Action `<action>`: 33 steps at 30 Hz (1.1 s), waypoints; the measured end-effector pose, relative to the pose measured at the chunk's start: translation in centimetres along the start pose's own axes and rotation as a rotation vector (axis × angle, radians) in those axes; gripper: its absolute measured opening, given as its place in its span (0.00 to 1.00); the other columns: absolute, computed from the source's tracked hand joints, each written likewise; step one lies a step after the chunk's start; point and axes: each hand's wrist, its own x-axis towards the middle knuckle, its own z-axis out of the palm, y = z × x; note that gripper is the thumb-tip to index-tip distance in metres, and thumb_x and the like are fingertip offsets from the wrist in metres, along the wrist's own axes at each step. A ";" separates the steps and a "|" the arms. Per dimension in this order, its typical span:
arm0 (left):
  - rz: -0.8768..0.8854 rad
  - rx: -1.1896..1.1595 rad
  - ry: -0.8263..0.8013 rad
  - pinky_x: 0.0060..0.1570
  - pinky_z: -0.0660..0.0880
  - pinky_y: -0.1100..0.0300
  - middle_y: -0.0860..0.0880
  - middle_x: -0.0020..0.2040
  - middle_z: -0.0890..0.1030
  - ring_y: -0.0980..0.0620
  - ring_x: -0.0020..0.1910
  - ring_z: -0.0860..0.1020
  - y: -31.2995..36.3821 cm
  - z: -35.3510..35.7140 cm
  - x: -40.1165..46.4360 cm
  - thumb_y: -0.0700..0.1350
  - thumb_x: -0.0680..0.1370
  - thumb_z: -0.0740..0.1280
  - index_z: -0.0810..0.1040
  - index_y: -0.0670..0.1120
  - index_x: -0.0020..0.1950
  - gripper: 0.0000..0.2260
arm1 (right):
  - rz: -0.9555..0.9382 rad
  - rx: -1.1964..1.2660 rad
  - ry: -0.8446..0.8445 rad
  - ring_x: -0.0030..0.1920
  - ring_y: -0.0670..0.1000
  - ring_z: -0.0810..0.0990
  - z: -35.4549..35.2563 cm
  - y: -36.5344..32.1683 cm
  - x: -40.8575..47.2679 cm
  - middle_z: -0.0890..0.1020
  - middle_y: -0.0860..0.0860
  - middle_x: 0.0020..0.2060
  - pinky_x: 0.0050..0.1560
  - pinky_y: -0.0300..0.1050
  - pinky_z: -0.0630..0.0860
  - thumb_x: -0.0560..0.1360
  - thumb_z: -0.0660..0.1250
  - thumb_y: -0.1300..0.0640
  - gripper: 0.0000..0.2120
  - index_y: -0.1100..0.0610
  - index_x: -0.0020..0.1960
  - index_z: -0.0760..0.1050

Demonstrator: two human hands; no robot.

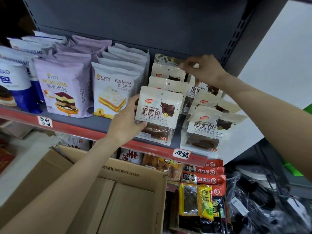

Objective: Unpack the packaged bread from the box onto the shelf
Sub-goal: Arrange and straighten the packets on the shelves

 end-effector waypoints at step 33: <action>-0.023 -0.534 -0.200 0.68 0.61 0.68 0.56 0.75 0.56 0.64 0.69 0.57 -2.3 0.3 -0.5 0.29 0.74 0.66 0.43 0.52 0.77 0.43 | 0.356 0.674 0.462 0.68 0.44 0.65 10.0 -12.1 -16.5 0.61 0.49 0.71 0.64 0.31 0.66 0.78 0.64 0.56 0.28 0.50 0.74 0.56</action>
